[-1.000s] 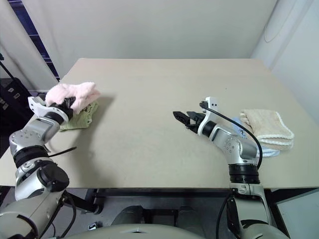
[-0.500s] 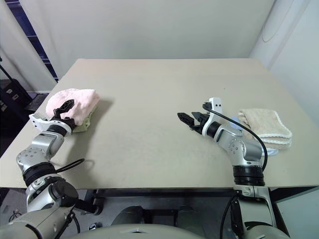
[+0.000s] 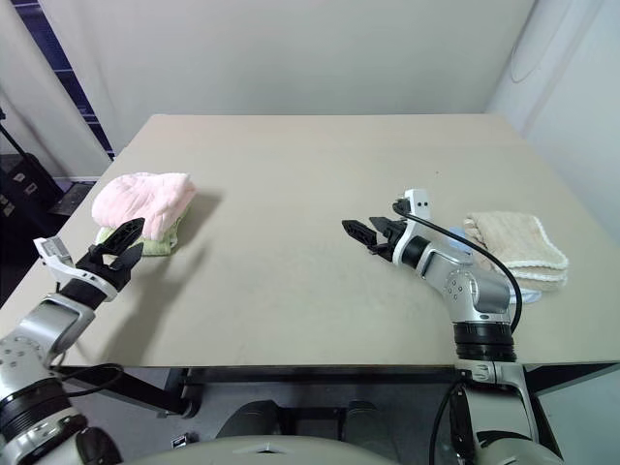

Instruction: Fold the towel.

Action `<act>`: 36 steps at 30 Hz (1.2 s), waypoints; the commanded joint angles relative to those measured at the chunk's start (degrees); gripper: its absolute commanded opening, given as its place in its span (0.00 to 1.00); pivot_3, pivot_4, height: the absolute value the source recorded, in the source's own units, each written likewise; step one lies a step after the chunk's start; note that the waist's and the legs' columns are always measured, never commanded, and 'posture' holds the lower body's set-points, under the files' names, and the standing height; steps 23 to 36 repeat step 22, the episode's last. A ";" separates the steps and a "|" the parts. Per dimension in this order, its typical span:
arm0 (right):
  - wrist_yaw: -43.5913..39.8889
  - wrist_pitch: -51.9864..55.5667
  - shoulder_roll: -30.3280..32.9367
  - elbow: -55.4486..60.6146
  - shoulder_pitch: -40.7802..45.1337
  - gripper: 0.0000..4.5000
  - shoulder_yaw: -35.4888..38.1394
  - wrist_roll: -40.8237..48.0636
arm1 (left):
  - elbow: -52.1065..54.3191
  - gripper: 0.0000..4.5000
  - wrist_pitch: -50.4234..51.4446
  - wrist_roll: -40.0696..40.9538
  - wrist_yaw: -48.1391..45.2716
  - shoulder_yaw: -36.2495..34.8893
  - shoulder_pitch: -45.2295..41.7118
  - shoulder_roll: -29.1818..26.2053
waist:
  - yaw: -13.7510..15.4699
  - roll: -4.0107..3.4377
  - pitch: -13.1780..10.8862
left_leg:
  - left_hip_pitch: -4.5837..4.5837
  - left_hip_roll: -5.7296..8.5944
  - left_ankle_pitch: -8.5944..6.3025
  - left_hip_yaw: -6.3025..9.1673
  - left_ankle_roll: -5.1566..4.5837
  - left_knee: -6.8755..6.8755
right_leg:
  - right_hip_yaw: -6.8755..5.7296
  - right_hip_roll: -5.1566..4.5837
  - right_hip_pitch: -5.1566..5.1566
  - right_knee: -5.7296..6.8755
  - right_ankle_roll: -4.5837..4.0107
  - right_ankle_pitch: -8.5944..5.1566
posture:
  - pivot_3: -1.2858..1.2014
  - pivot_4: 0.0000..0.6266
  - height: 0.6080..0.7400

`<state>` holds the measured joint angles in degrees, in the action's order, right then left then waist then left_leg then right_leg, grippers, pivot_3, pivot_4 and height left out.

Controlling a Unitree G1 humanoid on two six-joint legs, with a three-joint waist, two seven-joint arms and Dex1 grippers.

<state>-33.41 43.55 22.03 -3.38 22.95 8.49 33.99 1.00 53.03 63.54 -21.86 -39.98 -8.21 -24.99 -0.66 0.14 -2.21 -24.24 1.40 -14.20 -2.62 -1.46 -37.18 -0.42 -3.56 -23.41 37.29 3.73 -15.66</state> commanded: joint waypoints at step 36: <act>-9.82 -11.63 12.25 19.89 -19.94 1.00 8.44 0.37 | -13.56 0.99 -50.54 -33.64 -53.21 37.31 -17.36 -1.62 | -0.04 -0.17 0.07 | -0.11 -0.24 0.02 -0.50 -0.06 0.05 | 0.06 -0.04 0.09 -0.31 -0.15 0.12 | 0.52 0.00 1.00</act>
